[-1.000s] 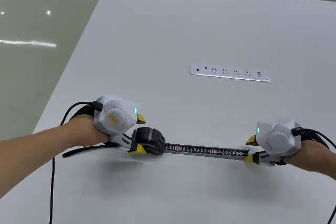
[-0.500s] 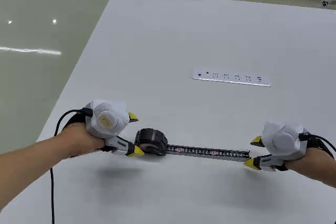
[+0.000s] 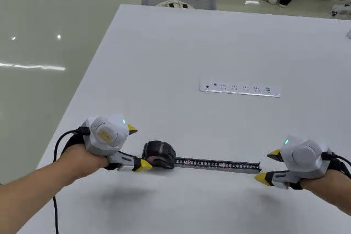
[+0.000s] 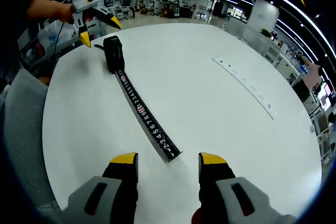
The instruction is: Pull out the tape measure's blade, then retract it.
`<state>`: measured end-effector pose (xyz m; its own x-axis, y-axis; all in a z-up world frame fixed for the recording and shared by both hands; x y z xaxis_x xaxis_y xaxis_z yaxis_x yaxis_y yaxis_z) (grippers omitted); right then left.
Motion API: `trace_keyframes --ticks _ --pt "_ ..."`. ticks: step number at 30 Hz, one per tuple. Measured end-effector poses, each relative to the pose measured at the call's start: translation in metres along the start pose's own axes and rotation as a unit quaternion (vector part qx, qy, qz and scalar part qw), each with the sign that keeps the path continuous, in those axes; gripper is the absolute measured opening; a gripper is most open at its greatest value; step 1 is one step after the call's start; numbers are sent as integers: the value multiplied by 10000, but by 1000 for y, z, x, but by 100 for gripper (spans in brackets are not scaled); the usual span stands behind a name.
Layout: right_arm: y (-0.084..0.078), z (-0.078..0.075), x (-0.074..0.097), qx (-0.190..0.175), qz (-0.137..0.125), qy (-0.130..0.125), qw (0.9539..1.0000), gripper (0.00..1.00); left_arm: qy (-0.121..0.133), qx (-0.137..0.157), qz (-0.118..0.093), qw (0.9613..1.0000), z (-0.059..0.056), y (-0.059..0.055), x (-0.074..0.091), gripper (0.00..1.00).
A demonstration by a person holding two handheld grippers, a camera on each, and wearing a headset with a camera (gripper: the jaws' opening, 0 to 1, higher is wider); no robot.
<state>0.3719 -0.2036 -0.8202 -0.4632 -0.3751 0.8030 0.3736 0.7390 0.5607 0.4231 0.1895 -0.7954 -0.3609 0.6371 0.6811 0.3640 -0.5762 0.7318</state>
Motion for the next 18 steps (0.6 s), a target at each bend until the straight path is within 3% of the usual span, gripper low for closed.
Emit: trace_keyframes --ticks 4,8,10,13,18 --pt "2 5 4 -179 -98 -124 9997 48 73 165 -105 9998 -6 0 4 69" --pt "3 10 8 -440 -210 -255 9985 52 205 697 -380 9966 -13 1 8 71" --pt "4 13 10 -464 -232 -297 9982 52 244 862 -414 9951 -16 -1 9 72" --pt "3 18 14 -592 -289 -380 9971 53 306 928 -414 9944 -24 -5 11 73" --pt "1 23 20 -773 -389 -504 9950 54 620 1032 -427 9918 -33 -9 14 79"
Point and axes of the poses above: the centre of the closed fingertips' face, and the gripper's own axes: x roughly backward along the fingers, z roughly to its left, y roughly out of its top, the point moved 9 cm from there along x, roughly backward along the fingers, and after that the axes turned 8 degrees about x, right-handed, at the moved point
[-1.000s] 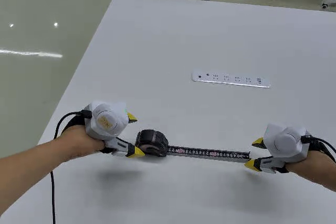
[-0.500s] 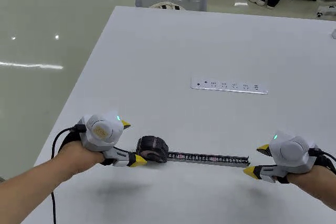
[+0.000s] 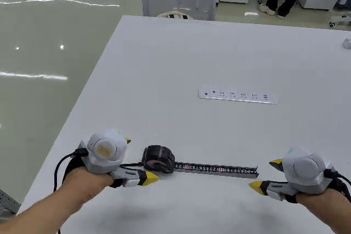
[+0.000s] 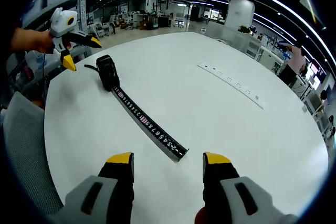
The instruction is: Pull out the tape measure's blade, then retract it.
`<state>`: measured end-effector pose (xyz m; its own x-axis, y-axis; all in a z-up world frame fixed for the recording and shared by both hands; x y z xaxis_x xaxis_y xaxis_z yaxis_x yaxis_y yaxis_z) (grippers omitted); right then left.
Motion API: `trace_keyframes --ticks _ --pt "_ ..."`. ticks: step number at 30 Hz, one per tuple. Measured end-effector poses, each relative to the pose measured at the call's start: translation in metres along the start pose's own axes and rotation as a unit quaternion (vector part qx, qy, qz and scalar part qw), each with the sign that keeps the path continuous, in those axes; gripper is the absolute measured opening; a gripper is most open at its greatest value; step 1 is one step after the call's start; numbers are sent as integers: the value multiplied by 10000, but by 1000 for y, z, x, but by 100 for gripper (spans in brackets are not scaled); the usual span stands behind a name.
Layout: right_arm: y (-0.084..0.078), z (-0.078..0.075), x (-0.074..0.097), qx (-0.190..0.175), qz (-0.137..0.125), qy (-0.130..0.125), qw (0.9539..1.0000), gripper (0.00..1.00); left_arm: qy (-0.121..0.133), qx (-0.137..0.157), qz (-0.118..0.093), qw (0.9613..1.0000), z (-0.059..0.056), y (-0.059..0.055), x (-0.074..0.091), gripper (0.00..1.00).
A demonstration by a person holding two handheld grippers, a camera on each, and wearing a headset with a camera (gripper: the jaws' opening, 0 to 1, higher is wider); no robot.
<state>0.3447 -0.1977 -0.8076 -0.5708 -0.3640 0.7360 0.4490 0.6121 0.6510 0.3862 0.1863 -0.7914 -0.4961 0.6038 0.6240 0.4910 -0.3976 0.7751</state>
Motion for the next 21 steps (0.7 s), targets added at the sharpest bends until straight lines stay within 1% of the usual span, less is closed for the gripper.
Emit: trace_keyframes --ticks 4,5,7,8,10,13,17,19,21 --pt "0 5 7 -146 -73 -101 9998 55 110 117 -12 9999 -5 -4 3 80" --pt "0 6 9 -182 -91 -122 9997 55 221 159 -18 9996 -5 -4 5 80" --pt "0 9 12 -279 -128 -197 9993 56 283 276 -71 9992 -6 -5 8 80" --pt "1 11 14 -359 -179 -218 9990 57 363 395 -113 9985 -6 -5 10 80" --pt "-1 14 16 -414 -201 -263 9986 57 462 471 -155 9977 -8 -6 13 80" --pt "0 18 20 -525 -246 -330 9978 59 552 597 -175 9965 -11 -7 16 80" --pt "1 24 26 -683 -326 -402 9963 61 607 738 -195 9952 -16 -10 20 81" --pt "2 28 30 -742 -363 -446 9956 62 719 870 -235 9933 -16 -11 22 81" --pt "2 31 33 -808 -398 -487 9947 63 756 949 -278 9922 -18 -11 25 82"
Point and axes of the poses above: the centre of the closed fingertips' face, and the gripper's own axes: x roughly backward along the fingers, z roughly to its left, y roughly out of its top, the point moved 9 cm from there along x, roughly backward along the fingers, and after that the axes turned 8 degrees about x, right-handed, at the moved point
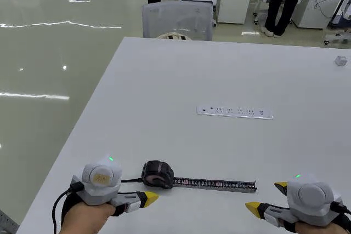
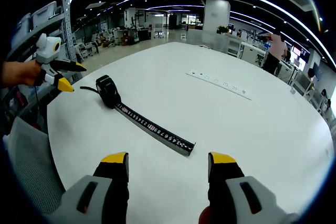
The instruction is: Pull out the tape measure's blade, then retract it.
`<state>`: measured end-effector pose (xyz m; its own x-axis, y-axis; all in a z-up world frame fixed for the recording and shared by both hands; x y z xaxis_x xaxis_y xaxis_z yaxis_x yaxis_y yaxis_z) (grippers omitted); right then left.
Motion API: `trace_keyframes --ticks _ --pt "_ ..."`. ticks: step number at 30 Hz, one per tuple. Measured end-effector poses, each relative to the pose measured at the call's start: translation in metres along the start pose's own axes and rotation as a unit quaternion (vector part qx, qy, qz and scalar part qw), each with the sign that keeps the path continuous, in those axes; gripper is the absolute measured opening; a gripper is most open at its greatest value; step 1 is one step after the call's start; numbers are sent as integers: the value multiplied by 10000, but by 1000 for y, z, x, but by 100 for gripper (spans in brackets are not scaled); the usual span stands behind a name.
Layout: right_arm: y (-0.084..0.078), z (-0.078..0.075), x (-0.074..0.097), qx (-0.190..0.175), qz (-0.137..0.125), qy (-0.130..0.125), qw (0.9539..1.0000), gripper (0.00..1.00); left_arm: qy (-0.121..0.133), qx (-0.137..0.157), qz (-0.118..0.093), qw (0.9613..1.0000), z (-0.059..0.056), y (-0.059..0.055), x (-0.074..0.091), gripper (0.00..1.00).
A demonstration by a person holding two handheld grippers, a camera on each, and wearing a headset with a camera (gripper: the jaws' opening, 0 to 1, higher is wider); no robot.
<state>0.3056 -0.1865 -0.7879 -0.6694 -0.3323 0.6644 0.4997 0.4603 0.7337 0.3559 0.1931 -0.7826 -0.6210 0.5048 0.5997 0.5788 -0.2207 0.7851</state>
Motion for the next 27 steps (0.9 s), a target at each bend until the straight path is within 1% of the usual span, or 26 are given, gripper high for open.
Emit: trace_keyframes --ticks 2,8,9,10,11,12,15,17,19,22,27 --pt "1 1 2 -17 -36 -26 10000 62 36 12 -5 10000 -1 0 1 82" --pt "2 4 4 -14 -69 -61 10000 64 62 -2 -7 10000 -3 -1 3 82" --pt "6 11 11 -75 -159 -261 9995 64 203 -62 -17 9998 -12 -2 9 82" --pt "6 12 12 -82 -161 -301 9994 64 342 -58 47 9994 -12 -4 12 82" --pt "6 13 12 -118 -175 -320 9993 64 341 17 47 9994 -14 -4 13 82" --pt "7 14 14 -176 -185 -361 9990 65 353 74 -16 9993 -16 -5 14 82" --pt "7 18 16 -256 -192 -407 9987 66 430 127 -2 9990 -21 -8 17 84" --pt "7 21 17 -280 -188 -431 9985 67 527 240 8 9983 -23 -11 20 85" --pt "7 24 20 -307 -195 -456 9983 69 540 296 -1 9981 -26 -13 23 85" --pt "5 27 23 -360 -192 -458 9981 70 626 319 -41 9975 -30 -14 27 87" --pt "8 33 31 -411 -236 -468 9978 72 695 421 -51 9967 -34 -16 31 90"
Point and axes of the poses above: the centre of the closed fingertips' face, and the gripper's own axes: x roughly backward along the fingers, z roughly to its left, y roughly out of its top, the point moved 9 cm from there along x, roughly backward along the fingers, and after that the axes turned 8 degrees about x, right-handed, at the moved point
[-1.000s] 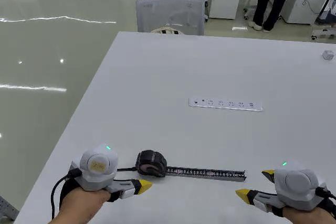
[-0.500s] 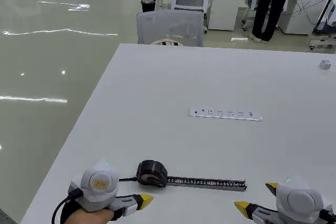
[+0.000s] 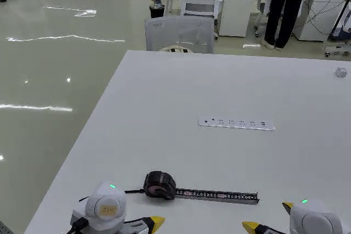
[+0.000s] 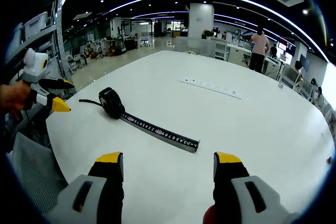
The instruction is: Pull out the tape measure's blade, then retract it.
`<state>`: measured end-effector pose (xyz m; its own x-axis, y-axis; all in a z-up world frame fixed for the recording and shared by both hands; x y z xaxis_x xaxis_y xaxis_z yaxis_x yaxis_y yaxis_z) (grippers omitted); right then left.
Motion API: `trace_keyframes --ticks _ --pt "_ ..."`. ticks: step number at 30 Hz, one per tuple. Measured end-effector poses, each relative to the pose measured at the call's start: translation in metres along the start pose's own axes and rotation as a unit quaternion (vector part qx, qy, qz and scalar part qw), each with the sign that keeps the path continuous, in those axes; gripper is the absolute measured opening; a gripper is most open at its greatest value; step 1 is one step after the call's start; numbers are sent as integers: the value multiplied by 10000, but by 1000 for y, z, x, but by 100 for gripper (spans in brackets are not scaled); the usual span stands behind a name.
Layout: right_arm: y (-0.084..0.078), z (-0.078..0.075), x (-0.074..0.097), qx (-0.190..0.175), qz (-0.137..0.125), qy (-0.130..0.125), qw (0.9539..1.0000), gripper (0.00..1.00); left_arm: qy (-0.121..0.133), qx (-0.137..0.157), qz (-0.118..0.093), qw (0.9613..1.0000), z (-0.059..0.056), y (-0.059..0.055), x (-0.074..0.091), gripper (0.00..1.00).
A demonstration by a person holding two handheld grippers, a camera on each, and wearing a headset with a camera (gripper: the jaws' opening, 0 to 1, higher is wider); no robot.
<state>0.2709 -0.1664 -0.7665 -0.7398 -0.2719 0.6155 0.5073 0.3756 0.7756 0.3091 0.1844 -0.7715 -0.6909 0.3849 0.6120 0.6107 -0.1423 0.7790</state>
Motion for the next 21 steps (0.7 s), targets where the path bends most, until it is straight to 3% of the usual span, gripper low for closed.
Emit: trace_keyframes --ticks 21 --pt "15 14 29 -55 -228 -215 9995 79 149 183 -67 9997 -23 5 29 98"
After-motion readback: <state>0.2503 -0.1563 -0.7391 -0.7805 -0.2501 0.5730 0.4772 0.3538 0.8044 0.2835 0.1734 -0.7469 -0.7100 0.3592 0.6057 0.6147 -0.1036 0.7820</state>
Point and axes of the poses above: the centre of the closed fingertips' face, and the gripper's own axes: x roughly backward along the fingers, z roughly to its left, y roughly out of its top, the point moved 9 cm from there along x, roughly backward along the fingers, and after that the axes turned 8 degrees about x, right-handed, at the moved point
